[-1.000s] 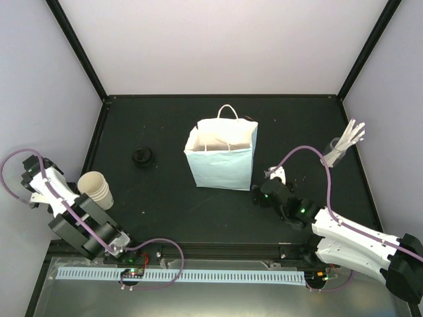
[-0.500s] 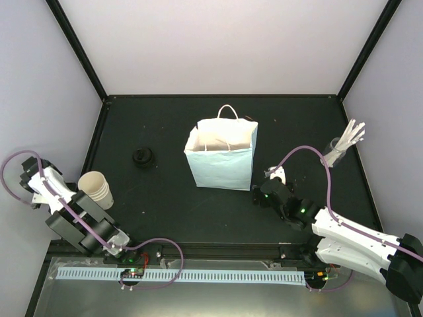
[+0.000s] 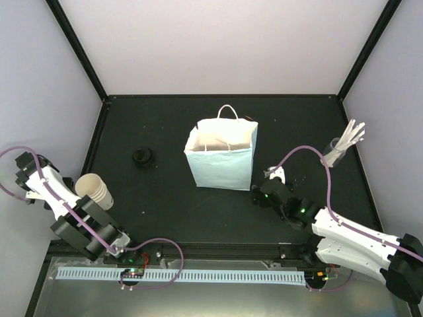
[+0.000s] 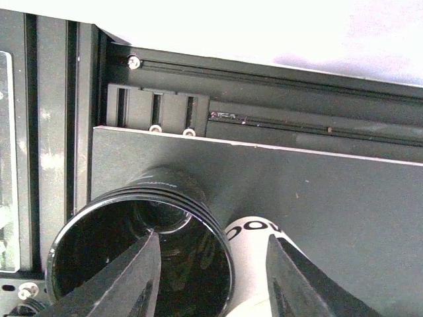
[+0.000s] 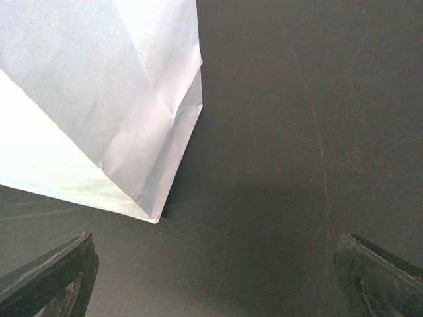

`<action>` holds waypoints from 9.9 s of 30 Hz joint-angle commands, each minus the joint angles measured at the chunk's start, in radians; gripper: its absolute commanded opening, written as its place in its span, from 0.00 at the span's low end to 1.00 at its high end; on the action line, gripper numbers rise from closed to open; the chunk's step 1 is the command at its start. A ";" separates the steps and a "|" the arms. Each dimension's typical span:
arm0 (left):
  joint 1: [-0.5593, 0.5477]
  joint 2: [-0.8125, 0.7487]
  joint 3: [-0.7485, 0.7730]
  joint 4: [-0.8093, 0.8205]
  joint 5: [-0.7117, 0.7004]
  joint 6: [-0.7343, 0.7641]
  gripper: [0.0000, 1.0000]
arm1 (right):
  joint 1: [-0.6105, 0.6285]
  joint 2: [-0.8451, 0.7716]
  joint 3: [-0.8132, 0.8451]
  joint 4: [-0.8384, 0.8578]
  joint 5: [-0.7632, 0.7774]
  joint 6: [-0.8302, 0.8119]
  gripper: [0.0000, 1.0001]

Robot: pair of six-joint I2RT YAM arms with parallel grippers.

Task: Pack the takeout coffee

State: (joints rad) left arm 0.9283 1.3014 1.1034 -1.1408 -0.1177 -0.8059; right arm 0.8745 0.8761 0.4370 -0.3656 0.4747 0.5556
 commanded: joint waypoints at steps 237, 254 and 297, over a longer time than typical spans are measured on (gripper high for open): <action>0.054 -0.177 0.150 -0.240 0.083 0.028 0.02 | -0.003 -0.040 0.005 0.042 -0.020 -0.018 1.00; 0.043 -0.384 0.366 -0.348 0.152 -0.037 0.02 | -0.003 -0.040 0.005 0.042 -0.015 -0.016 1.00; -0.785 -0.383 0.113 0.263 0.366 -0.183 0.01 | -0.004 -0.013 0.014 0.040 -0.010 -0.017 1.00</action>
State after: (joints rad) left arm 0.2310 0.8768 1.1912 -0.7418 0.3958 -0.9958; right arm 0.8745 0.8703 0.4370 -0.3489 0.4484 0.5365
